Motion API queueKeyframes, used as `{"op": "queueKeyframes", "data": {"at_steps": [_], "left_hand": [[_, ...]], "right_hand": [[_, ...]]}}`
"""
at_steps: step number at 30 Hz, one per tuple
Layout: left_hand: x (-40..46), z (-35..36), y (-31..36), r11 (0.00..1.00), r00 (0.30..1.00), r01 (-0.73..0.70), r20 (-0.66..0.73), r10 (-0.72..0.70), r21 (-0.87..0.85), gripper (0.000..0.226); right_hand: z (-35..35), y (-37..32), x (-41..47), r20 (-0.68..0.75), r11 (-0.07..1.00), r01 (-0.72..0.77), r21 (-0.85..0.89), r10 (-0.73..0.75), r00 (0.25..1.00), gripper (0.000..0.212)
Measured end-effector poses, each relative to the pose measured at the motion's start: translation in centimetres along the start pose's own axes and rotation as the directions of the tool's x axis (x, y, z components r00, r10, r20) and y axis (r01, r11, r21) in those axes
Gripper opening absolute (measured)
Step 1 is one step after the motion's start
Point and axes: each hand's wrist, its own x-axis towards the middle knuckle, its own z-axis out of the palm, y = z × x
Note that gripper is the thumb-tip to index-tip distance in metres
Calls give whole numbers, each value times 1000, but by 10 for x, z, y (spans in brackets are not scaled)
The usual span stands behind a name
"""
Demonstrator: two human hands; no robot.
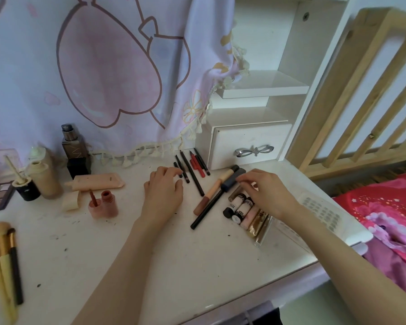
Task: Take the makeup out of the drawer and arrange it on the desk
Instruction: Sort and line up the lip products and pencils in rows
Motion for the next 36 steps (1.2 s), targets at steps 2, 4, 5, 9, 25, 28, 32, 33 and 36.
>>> {"op": "queueKeyframes", "data": {"at_steps": [2,4,5,9,25,28,32,33,36], "left_hand": [[-2,-3,7,995,996,-93,-9,93,-26,16],[-4,-5,17,972,973,-228,16,229,-51,7],[-6,-5,23,956,956,-288,44,291,-53,10],[-12,0,35,910,899,-407,208,385,73,15],[-18,14,36,888,900,-409,256,354,210,23],[-16,11,37,903,912,-381,242,331,197,22],[-16,10,40,902,903,-383,288,319,200,29],[-17,10,41,897,898,-391,297,324,206,31],[-19,11,44,892,894,-400,304,328,212,32]], "right_hand": [[-3,3,-8,17,1000,-7,4,6,1000,22],[-3,3,-15,26,1000,6,13,-7,1000,21],[-3,3,-18,31,1000,15,15,-15,999,21],[5,1,-29,51,996,43,-82,-39,998,27],[31,8,-46,129,969,73,-235,-44,991,47],[31,8,-47,121,973,70,-220,-44,992,47],[30,7,-47,115,973,73,-218,-49,992,47],[30,7,-47,113,972,74,-222,-50,992,46],[30,7,-48,106,972,76,-224,-54,993,46]]}}
